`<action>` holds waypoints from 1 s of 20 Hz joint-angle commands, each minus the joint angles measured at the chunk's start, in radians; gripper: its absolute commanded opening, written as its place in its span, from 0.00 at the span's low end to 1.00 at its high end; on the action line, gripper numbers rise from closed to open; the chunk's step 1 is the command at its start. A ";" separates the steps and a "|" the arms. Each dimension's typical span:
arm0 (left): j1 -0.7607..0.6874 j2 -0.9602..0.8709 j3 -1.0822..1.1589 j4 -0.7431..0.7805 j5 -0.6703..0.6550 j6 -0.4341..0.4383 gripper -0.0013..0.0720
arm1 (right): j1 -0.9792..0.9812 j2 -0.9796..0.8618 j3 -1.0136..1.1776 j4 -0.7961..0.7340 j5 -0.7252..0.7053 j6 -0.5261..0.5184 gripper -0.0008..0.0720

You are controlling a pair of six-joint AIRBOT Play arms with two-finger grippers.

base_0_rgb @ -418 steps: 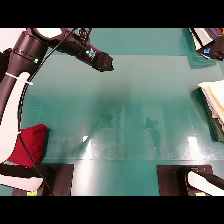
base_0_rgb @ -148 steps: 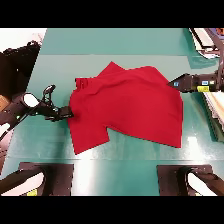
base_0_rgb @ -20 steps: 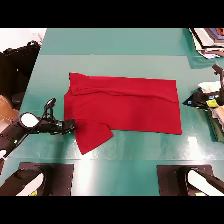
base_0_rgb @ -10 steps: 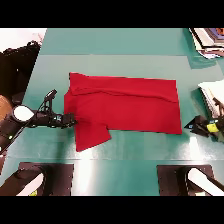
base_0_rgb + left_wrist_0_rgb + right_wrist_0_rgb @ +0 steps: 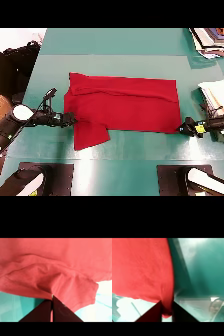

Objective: Fold the shirts.

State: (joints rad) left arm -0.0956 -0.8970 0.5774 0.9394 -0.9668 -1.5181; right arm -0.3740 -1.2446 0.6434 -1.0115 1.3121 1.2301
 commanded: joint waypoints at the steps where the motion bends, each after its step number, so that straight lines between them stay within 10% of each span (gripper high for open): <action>1: 0.000 0.002 0.006 0.046 -0.079 -0.001 0.05 | 0.053 0.011 0.025 -0.037 0.034 -0.002 0.03; 11: 0.000 0.351 0.011 0.137 -0.533 -0.081 0.05 | -0.061 0.425 0.089 -0.288 0.301 0.026 0.03; 20: 0.003 0.008 0.237 0.183 -0.081 0.006 0.05 | 0.224 0.153 0.344 -0.290 0.146 0.124 0.03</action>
State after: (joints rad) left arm -0.0959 -0.7544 0.7345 1.0939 -1.2049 -1.5440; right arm -0.2394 -0.9916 0.8696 -1.2957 1.5288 1.3251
